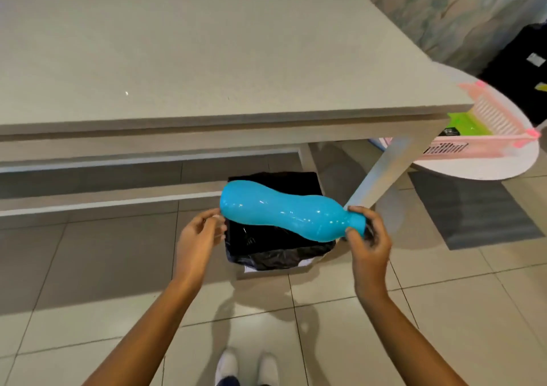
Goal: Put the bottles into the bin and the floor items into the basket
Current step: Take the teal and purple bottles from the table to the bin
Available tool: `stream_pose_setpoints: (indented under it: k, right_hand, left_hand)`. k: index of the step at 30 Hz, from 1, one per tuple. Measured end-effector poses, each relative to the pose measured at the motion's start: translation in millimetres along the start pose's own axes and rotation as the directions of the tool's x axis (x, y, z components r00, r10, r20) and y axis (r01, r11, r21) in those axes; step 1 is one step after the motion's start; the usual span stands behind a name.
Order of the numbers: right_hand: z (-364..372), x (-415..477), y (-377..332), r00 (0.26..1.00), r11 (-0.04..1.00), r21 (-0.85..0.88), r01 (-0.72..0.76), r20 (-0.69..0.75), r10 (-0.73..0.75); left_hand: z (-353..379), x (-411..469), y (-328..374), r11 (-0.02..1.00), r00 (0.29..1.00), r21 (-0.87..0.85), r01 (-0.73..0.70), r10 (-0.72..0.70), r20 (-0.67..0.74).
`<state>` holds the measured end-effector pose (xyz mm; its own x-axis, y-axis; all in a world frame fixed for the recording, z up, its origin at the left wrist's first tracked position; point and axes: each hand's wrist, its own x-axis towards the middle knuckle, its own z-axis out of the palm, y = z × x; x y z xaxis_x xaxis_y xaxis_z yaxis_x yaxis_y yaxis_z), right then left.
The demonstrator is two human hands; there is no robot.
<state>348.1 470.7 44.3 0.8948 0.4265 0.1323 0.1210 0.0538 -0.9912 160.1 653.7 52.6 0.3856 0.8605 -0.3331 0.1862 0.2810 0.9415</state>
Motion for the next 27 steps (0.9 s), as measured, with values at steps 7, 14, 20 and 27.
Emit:
stream_pose_setpoints:
  k: [7,14,20,27]
  right_hand:
    - [56.0,34.0,144.6,0.904,0.898,-0.117,-0.425,-0.112,0.413]
    - [121.2,82.4,279.2,0.807,0.781,-0.207,-0.589,-0.188,0.559]
    - [136.9,111.6,314.7,0.778,0.704,-0.33,-0.628,-0.27,0.567]
    - [91.4,74.7,290.8,0.903,0.696,-0.59,-0.41,-0.153,0.402]
  left_hand:
    - [-4.6,32.2,-52.5,0.961,0.988,0.259,-0.097,0.124,-0.093]
    - [4.4,84.7,-90.1,0.923,0.983,0.37,-0.102,0.151,-0.106]
    - [10.9,103.3,-109.7,0.895,0.985,0.436,-0.097,0.148,-0.085]
    - [12.8,79.7,-110.3,0.882,0.987,0.461,-0.096,0.144,-0.069]
